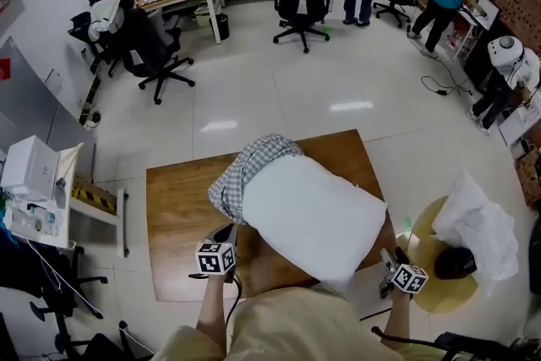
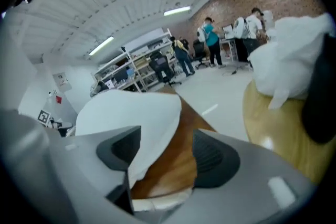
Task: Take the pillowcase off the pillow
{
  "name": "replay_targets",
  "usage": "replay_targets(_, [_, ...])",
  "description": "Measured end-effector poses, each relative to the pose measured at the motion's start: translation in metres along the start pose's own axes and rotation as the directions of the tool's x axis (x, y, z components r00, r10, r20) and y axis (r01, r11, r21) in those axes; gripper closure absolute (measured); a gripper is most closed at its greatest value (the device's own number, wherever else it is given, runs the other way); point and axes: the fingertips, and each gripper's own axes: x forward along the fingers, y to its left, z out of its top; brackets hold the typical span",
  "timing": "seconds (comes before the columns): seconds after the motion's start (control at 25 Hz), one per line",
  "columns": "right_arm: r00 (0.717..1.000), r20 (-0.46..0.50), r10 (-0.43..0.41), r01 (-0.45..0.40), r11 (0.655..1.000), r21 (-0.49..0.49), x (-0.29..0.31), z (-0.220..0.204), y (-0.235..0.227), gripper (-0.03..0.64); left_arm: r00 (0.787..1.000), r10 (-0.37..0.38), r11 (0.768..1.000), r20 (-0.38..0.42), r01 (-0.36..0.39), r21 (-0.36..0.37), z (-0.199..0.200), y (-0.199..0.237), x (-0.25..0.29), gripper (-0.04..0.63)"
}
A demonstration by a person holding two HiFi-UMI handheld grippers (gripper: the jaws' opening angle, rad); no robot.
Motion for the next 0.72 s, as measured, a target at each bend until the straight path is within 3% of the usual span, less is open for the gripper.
replay_targets(0.16, [0.975, 0.201, 0.091, -0.053, 0.981, -0.187, 0.002, 0.083, 0.058, 0.308, 0.993, -0.034, 0.999, 0.116, 0.034, 0.005, 0.037, -0.007, -0.018, 0.589])
replay_targets(0.28, [0.941, 0.262, 0.213, -0.115, 0.931, -0.345, 0.005, 0.133, 0.134, 0.263, 0.974, -0.056, 0.998, 0.221, 0.051, 0.028, 0.081, -0.020, -0.038, 0.568])
replay_targets(0.48, [0.861, 0.311, 0.404, -0.201, 0.830, -0.521, -0.001, 0.190, 0.258, 0.199, 0.909, -0.120, 0.993, 0.399, 0.112, 0.044, 0.154, -0.052, -0.075, 0.517])
replay_targets(0.6, [0.802, 0.342, 0.490, -0.235, 0.785, -0.573, -0.017, 0.215, 0.316, 0.198, 0.872, -0.155, 0.987, 0.465, 0.115, 0.113, 0.189, -0.078, -0.097, 0.486])
replay_targets(0.72, [0.747, 0.356, 0.562, -0.254, 0.736, -0.628, -0.031, 0.227, 0.362, 0.198, 0.843, -0.166, 0.977, 0.512, 0.069, 0.203, 0.208, -0.100, -0.113, 0.441])
